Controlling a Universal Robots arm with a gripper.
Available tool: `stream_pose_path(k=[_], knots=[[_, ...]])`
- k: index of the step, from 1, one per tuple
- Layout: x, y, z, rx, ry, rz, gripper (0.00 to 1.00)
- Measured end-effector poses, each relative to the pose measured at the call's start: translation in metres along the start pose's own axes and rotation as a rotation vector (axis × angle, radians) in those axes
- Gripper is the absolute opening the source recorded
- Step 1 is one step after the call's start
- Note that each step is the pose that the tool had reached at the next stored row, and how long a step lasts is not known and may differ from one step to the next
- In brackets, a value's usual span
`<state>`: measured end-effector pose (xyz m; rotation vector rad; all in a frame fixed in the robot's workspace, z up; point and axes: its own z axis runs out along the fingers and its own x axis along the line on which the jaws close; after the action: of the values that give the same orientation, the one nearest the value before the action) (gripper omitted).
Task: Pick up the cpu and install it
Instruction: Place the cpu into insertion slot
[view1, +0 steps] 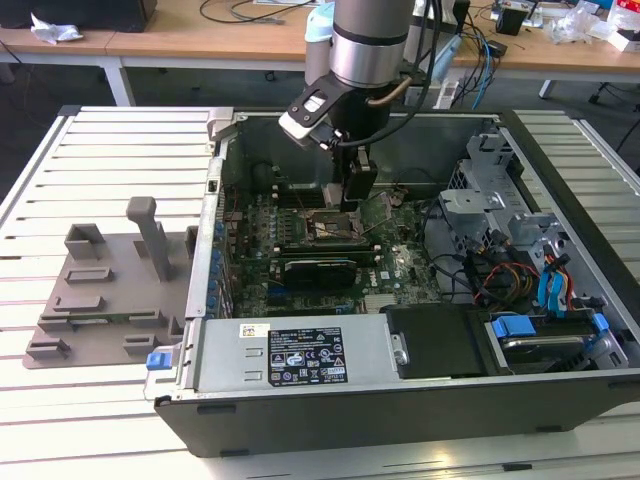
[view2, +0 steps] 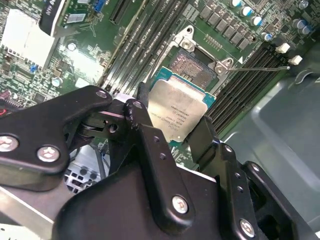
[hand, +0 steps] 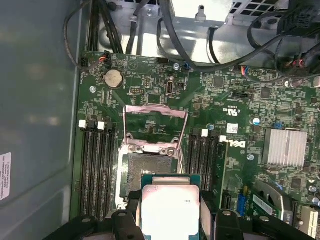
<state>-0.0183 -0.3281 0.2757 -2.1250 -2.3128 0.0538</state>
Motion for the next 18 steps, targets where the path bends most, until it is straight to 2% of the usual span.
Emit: stream_pose_path(k=[2,4,18], knots=[[0.0004,0.0001,0.0016,0.0004,0.0002,0.014,0.55],[0.0005,0.0000,0.0030,0.0013,0.0012,0.056,0.55],[0.0008,0.0005,0.0167,0.0015,0.0013,0.059,0.55]])
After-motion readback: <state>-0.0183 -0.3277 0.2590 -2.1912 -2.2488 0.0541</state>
